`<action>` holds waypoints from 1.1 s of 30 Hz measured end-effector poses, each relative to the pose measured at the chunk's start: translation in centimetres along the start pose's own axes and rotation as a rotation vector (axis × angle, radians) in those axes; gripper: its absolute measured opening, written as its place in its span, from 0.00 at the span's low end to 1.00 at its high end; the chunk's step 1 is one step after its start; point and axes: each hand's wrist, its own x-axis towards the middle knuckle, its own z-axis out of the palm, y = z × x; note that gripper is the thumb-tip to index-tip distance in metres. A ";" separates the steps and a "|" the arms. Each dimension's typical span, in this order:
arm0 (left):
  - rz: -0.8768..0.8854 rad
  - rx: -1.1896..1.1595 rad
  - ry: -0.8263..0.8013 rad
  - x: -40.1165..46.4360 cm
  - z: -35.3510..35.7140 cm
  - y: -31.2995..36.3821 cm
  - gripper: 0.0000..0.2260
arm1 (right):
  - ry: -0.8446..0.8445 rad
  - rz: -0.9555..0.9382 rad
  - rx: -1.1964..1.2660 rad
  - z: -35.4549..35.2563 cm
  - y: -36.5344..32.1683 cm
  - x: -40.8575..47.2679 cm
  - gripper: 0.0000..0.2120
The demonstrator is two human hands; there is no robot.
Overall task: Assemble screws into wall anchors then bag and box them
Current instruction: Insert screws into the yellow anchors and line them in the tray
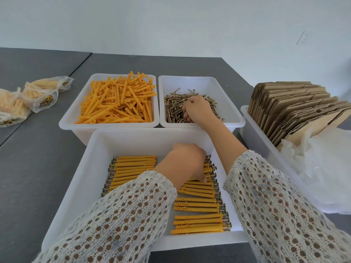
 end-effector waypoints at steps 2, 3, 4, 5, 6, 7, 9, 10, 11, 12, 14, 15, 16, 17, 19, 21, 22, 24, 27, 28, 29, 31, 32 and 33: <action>-0.001 -0.015 0.002 0.2 0.1 0.0 0.20 | -0.024 -0.024 -0.091 0.1 0.0 -0.1 0.12; -0.003 -0.015 0.004 0.2 0.1 -0.1 0.20 | -0.045 -0.030 -0.151 0.3 -0.1 -0.1 0.13; -0.004 -0.010 0.009 0.2 0.2 0.0 0.21 | -0.066 -0.037 -0.216 0.4 -0.1 -0.1 0.14; -0.003 -0.005 0.015 0.3 0.2 0.0 0.21 | -0.088 -0.038 -0.275 0.5 -0.1 -0.1 0.15; -0.002 -0.002 0.019 0.3 0.2 0.0 0.21 | -0.106 -0.032 -0.322 0.6 -0.1 -0.1 0.16; -0.002 -0.001 0.022 0.3 0.2 -0.1 0.20 | -0.119 -0.024 -0.361 0.7 0.0 0.0 0.16; -0.003 -0.005 0.031 0.3 0.1 -0.2 0.20 | -0.141 -0.003 -0.418 0.9 0.0 0.0 0.15; -0.004 -0.011 0.038 0.2 0.0 -0.2 0.19 | -0.151 0.008 -0.442 0.9 0.0 0.1 0.15; -0.005 -0.016 0.045 0.2 0.0 -0.3 0.19 | -0.159 0.017 -0.462 1.0 -0.1 0.1 0.15; -0.005 -0.019 0.049 0.2 0.0 -0.3 0.19 | -0.167 0.027 -0.479 1.0 -0.1 0.1 0.15; -0.006 -0.008 0.054 0.2 0.0 -0.2 0.19 | -0.184 0.057 -0.507 1.1 -0.2 0.2 0.14; -0.006 -0.001 0.056 0.1 0.0 -0.2 0.18 | -0.193 0.070 -0.520 1.1 -0.2 0.3 0.14; -0.006 0.003 0.057 0.2 0.0 -0.2 0.18 | -0.201 0.080 -0.532 1.1 -0.2 0.4 0.14; -0.005 0.005 0.060 0.2 0.0 -0.2 0.18 | -0.209 0.088 -0.539 1.1 -0.2 0.4 0.15; -0.004 0.001 0.059 0.3 0.1 -0.3 0.19 | -0.225 0.098 -0.547 1.2 -0.2 0.5 0.15; 0.005 -0.020 0.058 0.6 0.3 -0.5 0.19 | -0.238 0.102 -0.554 1.2 -0.3 0.6 0.15; 0.010 -0.041 0.060 0.8 0.5 -0.7 0.20 | -0.245 0.102 -0.558 1.3 -0.3 0.6 0.15; 0.018 -0.116 0.092 1.3 0.8 -0.9 0.22 | -0.252 0.101 -0.565 1.2 -0.3 0.6 0.16; 0.022 -0.190 0.157 1.5 1.2 -1.2 0.24 | -0.236 0.095 -0.575 1.1 -0.3 0.5 0.15; 0.026 -0.197 0.159 1.6 1.2 -1.1 0.24 | -0.216 0.089 -0.572 1.1 -0.3 0.4 0.15; 0.028 -0.204 0.152 1.6 1.1 -1.2 0.24 | -0.187 0.079 -0.566 1.1 -0.3 0.3 0.15; 0.048 -0.197 0.168 1.2 0.4 -1.2 0.21 | -0.113 0.051 -0.541 1.1 -0.3 0.1 0.15; 0.081 -0.190 0.196 1.0 -0.1 -1.4 0.18 | -0.079 0.035 -0.524 1.1 -0.2 0.1 0.16; 0.124 -0.201 0.235 0.8 -0.6 -1.6 0.14 | -0.048 0.024 -0.501 1.0 -0.1 0.1 0.17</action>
